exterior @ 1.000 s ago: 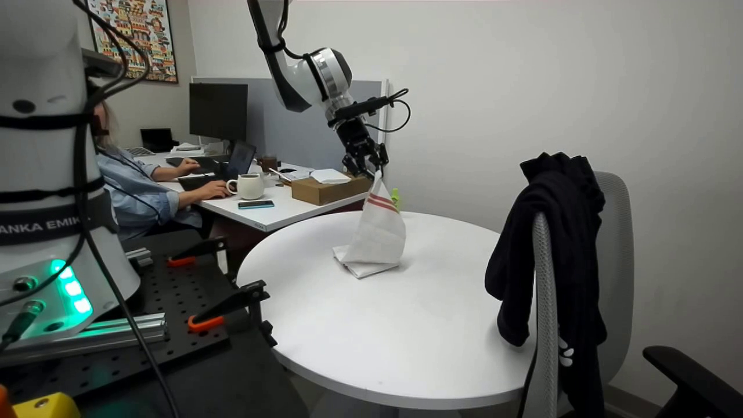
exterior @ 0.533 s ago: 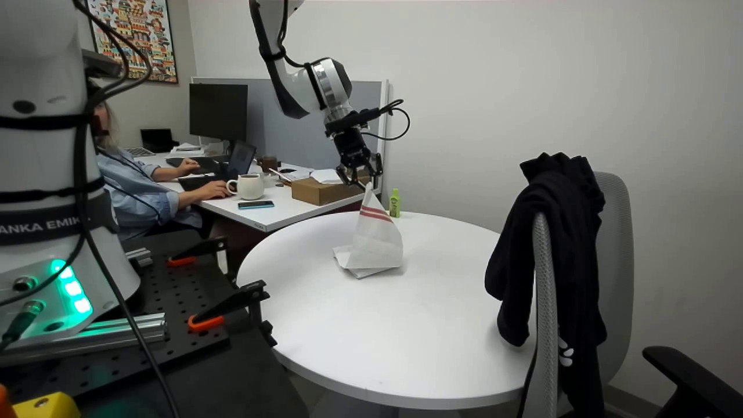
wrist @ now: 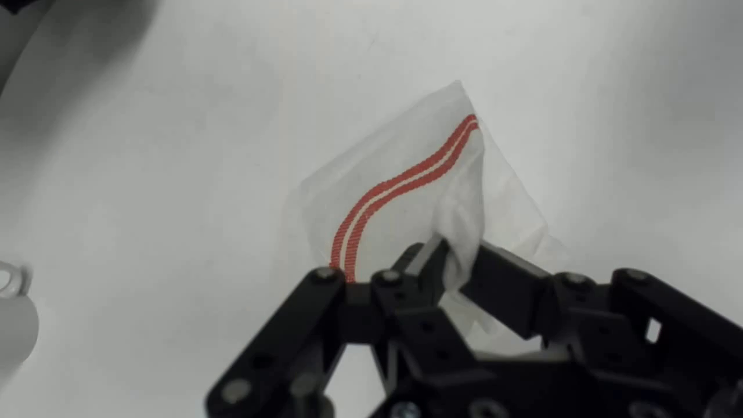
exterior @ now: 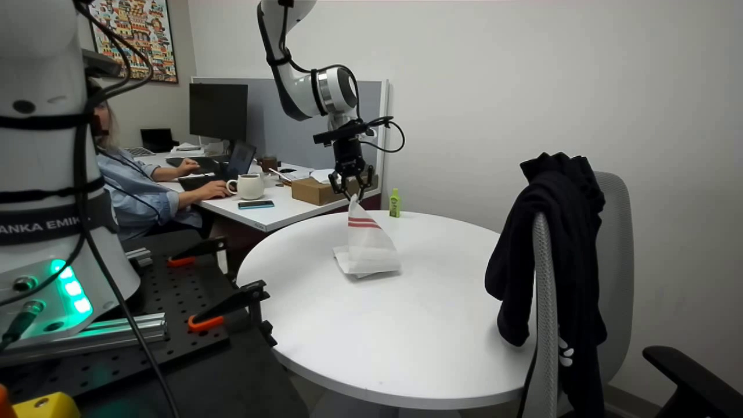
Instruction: Fold the white towel in a zigzag pattern
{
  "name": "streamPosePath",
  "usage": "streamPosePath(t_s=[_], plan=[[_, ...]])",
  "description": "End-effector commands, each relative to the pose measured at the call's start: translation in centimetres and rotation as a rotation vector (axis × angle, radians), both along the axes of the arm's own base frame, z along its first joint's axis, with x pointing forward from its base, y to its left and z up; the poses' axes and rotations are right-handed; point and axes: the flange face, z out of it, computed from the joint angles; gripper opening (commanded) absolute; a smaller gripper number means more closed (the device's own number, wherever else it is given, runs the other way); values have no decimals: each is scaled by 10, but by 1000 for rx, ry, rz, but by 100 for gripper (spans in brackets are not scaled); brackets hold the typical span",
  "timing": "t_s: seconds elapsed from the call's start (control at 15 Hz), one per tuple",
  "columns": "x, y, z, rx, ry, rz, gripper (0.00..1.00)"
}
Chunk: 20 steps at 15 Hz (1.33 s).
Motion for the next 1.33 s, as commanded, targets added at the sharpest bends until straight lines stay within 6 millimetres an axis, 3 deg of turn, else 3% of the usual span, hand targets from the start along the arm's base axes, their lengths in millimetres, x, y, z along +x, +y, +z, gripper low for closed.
streamPosePath(t_s=[0.0, 0.33, 0.87, 1.27], plan=[[13, -2, 1, 75, -46, -181, 3], [27, -2, 19, 185, -99, -423, 3], [45, 10, 32, 331, -165, -830, 3], [59, 4, 26, 416, -271, -1119, 3]])
